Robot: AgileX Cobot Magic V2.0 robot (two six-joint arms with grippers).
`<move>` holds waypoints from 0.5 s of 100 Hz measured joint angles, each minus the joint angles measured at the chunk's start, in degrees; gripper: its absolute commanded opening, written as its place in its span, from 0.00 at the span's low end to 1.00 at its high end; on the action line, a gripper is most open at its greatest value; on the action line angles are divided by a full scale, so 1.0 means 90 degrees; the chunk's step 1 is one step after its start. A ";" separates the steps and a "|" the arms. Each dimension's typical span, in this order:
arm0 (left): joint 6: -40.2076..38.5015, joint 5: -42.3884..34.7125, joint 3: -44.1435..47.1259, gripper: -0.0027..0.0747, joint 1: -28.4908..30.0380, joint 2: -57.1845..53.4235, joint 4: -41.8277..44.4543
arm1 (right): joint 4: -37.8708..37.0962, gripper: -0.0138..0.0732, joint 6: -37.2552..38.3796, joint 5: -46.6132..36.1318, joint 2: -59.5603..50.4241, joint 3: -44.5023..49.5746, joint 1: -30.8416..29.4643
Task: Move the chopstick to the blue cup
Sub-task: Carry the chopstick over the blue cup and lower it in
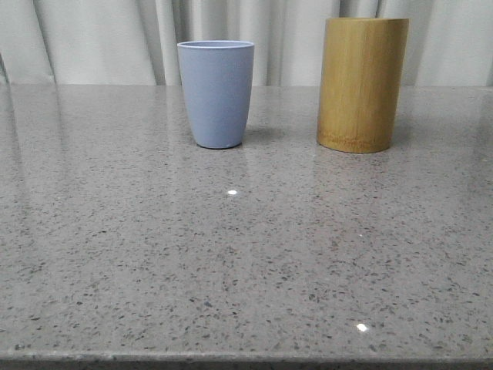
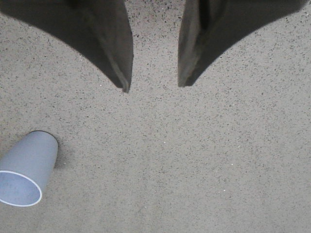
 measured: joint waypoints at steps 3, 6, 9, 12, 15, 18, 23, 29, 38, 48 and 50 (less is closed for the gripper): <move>0.0000 0.0000 0.0000 0.32 0.0000 0.0000 0.0000 | 0.0000 0.04 -0.0011 -0.0033 0.0000 0.0000 0.0116; 0.0000 0.0000 0.0000 0.32 0.0000 0.0000 0.0000 | 0.0000 0.04 -0.0011 -0.0080 0.0000 0.0000 0.0208; 0.0000 0.0000 0.0000 0.32 0.0000 0.0000 0.0000 | 0.0000 0.04 -0.0011 -0.0150 0.0029 0.0000 0.0300; 0.0000 0.0000 0.0000 0.32 0.0000 0.0000 0.0000 | 0.0000 0.04 -0.0011 -0.0222 0.0042 0.0000 0.0389; 0.0000 0.0000 0.0000 0.32 0.0000 0.0000 0.0000 | 0.0000 0.04 -0.0023 -0.0290 0.0070 0.0000 0.0495; 0.0000 0.0000 0.0000 0.32 0.0000 0.0000 0.0000 | 0.0000 0.04 -0.0023 -0.0388 0.0127 0.0000 0.0573; 0.0000 0.0000 0.0000 0.32 0.0000 0.0000 0.0000 | 0.0000 0.04 -0.0034 -0.0537 0.0213 0.0000 0.0692; 0.0000 0.0000 0.0000 0.32 0.0000 0.0000 0.0000 | 0.0000 0.04 -0.0034 -0.0709 0.0330 0.0000 0.0810; 0.0000 0.0000 0.0000 0.32 0.0000 0.0000 0.0000 | 0.0000 0.04 -0.0047 -0.0986 0.0547 0.0000 0.0881; 0.0000 -0.0009 0.0000 0.32 0.0000 0.0000 0.0000 | 0.0000 0.04 -0.0047 -0.1185 0.0774 0.0000 0.0881; 0.0000 -0.0009 0.0000 0.32 0.0000 0.0000 0.0000 | 0.0000 0.04 -0.0047 -0.1234 0.0820 0.0000 0.0881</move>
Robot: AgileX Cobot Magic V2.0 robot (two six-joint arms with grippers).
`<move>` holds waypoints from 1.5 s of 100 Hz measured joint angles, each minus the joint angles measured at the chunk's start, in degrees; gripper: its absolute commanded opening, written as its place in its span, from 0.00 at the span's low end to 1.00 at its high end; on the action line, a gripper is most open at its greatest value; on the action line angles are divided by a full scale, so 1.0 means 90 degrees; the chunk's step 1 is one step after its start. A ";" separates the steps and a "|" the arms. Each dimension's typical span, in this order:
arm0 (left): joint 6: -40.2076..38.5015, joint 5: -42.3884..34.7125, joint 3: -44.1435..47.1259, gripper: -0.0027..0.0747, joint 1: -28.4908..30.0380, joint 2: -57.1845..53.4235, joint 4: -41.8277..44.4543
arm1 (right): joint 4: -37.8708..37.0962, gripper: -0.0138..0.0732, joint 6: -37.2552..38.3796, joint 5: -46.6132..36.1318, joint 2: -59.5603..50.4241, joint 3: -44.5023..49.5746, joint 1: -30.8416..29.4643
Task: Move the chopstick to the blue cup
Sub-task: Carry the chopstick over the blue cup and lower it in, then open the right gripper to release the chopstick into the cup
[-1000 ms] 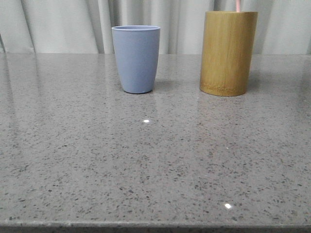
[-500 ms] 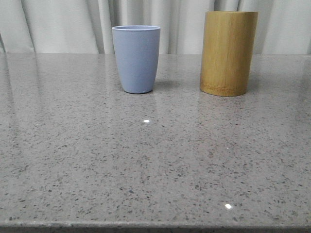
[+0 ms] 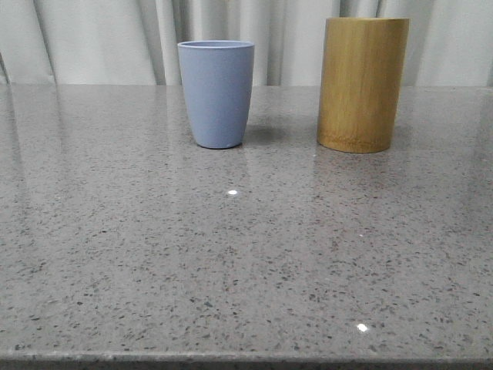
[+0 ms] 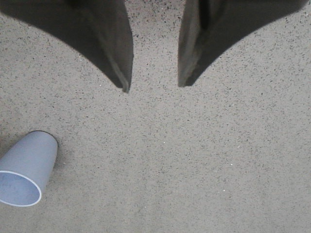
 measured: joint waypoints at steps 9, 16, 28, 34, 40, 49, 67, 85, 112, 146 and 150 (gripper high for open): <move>0.0000 0.0000 0.0000 0.32 0.0000 0.0000 0.0000 | 0.0000 0.04 0.0000 -0.0151 0.0190 0.0000 0.0000; 0.0000 0.0000 0.0000 0.32 0.0000 0.0000 0.0000 | 0.0000 0.04 0.0000 -0.0263 0.0342 0.0000 0.0000; 0.0000 0.0000 0.0000 0.32 0.0000 0.0000 0.0000 | 0.0000 0.04 0.0000 -0.0336 0.0597 0.0000 0.0000; 0.0000 0.0000 0.0000 0.32 0.0000 0.0000 0.0000 | 0.0000 0.04 0.0000 -0.0336 0.0725 0.0000 0.0000; 0.0000 0.0000 0.0000 0.32 0.0000 0.0000 0.0000 | 0.0000 0.04 0.0000 -0.0322 0.0828 0.0000 0.0000; 0.0000 0.0000 0.0000 0.32 0.0000 0.0000 0.0014 | 0.0000 0.04 0.0000 -0.0271 0.0929 0.0000 0.0000; 0.0000 -0.0015 0.0000 0.32 0.0000 0.0000 0.0043 | 0.0000 0.09 0.0000 -0.0192 0.1017 0.0000 0.0000; 0.0000 -0.0042 0.0000 0.32 0.0000 0.0000 0.0055 | 0.0000 0.35 0.0000 -0.0169 0.1017 0.0000 0.0000; 0.0000 -0.0056 0.0000 0.32 0.0000 0.0000 0.0101 | 0.0000 0.41 0.0000 0.0011 0.1017 0.0000 0.0000; 0.0000 -0.0067 0.0000 0.32 0.0000 0.0000 0.0226 | 0.0000 0.41 0.0000 0.0270 0.0702 0.0000 -0.0038; 0.0000 -0.0067 0.0000 0.32 0.0000 0.0000 0.0236 | 0.0000 0.41 0.0000 0.0313 0.0623 0.0000 -0.0069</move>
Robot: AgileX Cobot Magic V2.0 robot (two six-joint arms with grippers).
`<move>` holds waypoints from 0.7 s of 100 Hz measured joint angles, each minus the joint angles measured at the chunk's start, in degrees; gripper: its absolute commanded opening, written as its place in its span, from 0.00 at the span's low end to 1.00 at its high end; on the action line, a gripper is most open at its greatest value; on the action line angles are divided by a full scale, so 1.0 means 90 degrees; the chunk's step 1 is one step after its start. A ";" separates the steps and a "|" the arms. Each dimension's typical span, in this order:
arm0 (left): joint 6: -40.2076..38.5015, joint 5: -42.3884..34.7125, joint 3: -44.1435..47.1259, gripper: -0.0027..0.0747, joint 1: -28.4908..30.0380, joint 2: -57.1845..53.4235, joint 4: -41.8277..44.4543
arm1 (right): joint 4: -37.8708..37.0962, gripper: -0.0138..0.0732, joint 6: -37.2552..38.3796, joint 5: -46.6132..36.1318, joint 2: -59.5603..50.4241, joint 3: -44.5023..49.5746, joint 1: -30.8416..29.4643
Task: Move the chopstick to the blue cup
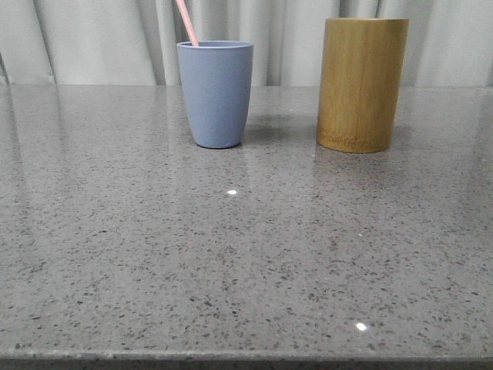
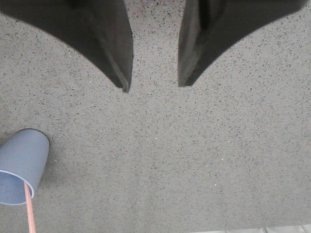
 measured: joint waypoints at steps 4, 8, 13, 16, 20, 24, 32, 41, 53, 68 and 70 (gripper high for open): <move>0.0000 -0.0017 0.0000 0.32 0.0000 0.0000 0.0000 | 0.0000 0.41 0.0000 0.0079 -0.0063 0.0000 -0.0056; 0.0000 -0.0033 0.0000 0.32 0.0000 0.0000 0.0000 | 0.0000 0.41 0.0000 0.0170 -0.0138 0.0000 -0.0124; 0.0000 -0.0047 0.0000 0.32 0.0000 0.0000 0.0000 | 0.0000 0.41 0.0000 0.0311 -0.0221 0.0000 -0.0216; 0.0000 -0.0063 0.0000 0.32 0.0000 0.0000 0.0000 | 0.0000 0.41 0.0000 0.0405 -0.0273 0.0000 -0.0268; 0.0000 -0.0089 0.0000 0.32 0.0000 0.0000 0.0000 | 0.0000 0.41 0.0000 0.0548 -0.0329 0.0000 -0.0352; 0.0000 -0.0105 0.0000 0.32 0.0000 0.0000 0.0000 | 0.0000 0.41 0.0000 0.0666 -0.0396 0.0013 -0.0436; 0.0000 -0.0121 0.0000 0.32 0.0000 0.0000 0.0000 | 0.0000 0.41 0.0000 0.0801 -0.0556 0.0140 -0.0587; 0.0000 -0.0148 0.0000 0.32 0.0000 0.0000 0.0004 | 0.0000 0.41 0.0000 0.0826 -0.0811 0.0399 -0.0764; 0.0000 -0.0189 0.0000 0.32 0.0000 0.0000 0.0004 | 0.0000 0.41 0.0000 0.0826 -0.1232 0.0938 -0.1007; -0.0010 -0.0303 0.0000 0.32 0.0000 0.0000 0.0004 | 0.0000 0.41 0.0000 0.0735 -0.1918 0.1744 -0.1359; -0.0010 -0.0308 0.0000 0.32 0.0000 0.0000 0.0004 | 0.0000 0.41 0.0000 0.0720 -0.2020 0.1866 -0.1391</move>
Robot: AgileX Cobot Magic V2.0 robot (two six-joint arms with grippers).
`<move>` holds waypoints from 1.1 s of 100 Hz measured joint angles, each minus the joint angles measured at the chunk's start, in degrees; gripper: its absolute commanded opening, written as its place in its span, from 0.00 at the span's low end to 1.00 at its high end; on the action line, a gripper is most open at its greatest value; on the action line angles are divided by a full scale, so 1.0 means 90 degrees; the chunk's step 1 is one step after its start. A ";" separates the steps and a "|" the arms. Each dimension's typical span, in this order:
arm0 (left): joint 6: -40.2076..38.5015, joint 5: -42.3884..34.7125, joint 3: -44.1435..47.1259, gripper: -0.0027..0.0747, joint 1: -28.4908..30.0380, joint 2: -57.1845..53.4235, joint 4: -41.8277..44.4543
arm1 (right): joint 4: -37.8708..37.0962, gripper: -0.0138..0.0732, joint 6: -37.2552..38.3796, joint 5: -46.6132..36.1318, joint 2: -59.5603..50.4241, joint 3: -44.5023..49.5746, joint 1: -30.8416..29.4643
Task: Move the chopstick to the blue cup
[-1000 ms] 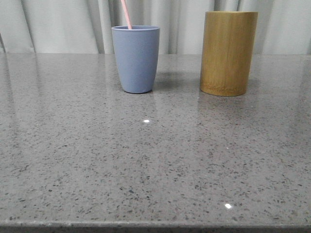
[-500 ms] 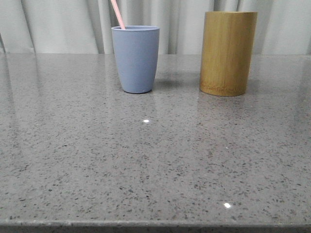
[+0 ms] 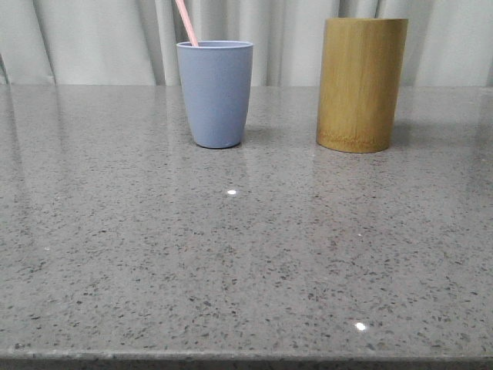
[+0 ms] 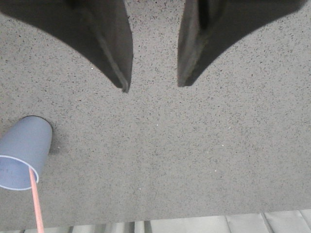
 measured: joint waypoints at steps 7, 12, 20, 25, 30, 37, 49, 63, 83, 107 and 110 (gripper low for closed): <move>0.0000 -0.0014 0.0000 0.32 0.0000 0.0000 0.0000 | 0.0000 0.41 0.0000 -0.0084 -0.0352 0.0415 -0.0163; 0.0000 -0.0014 0.0000 0.32 0.0000 0.0000 0.0011 | 0.0000 0.41 0.0012 -0.0138 -0.0606 0.0697 -0.0296; 0.0000 -0.0023 0.0000 0.32 0.0000 0.0000 0.0011 | 0.0000 0.41 0.0027 -0.0201 -0.0997 0.1118 -0.0482; 0.0000 -0.0023 0.0000 0.32 0.0000 0.0000 0.0011 | 0.0000 0.41 0.0054 -0.0202 -0.1245 0.1400 -0.0597; 0.0000 -0.0023 0.0000 0.32 0.0000 0.0000 0.0011 | 0.0000 0.41 0.0067 -0.0213 -0.1526 0.1639 -0.0709; 0.0000 -0.0023 0.0000 0.32 0.0000 0.0000 0.0011 | 0.0000 0.41 0.0076 -0.0215 -0.1878 0.1961 -0.0851; 0.0000 -0.0039 0.0000 0.32 0.0000 0.0000 0.0011 | 0.0000 0.41 0.0091 -0.0241 -0.2466 0.2446 -0.1033; 0.0000 -0.0304 0.0126 0.32 0.0000 -0.0039 0.0011 | 0.0000 0.41 0.0091 -0.0244 -0.3119 0.2934 -0.1211; -0.0188 -0.0561 0.0628 0.29 0.0000 -0.0344 0.0011 | 0.0000 0.31 0.0124 -0.0244 -0.3994 0.3526 -0.1525; -0.0294 -0.0829 0.1262 0.04 0.0000 -0.0965 0.0026 | 0.0000 0.04 0.0143 -0.0244 -0.5089 0.4180 -0.1854; -0.0305 -0.0845 0.1330 0.01 0.0000 -0.1035 0.0025 | 0.0000 0.04 0.0143 -0.0244 -0.5194 0.4251 -0.1867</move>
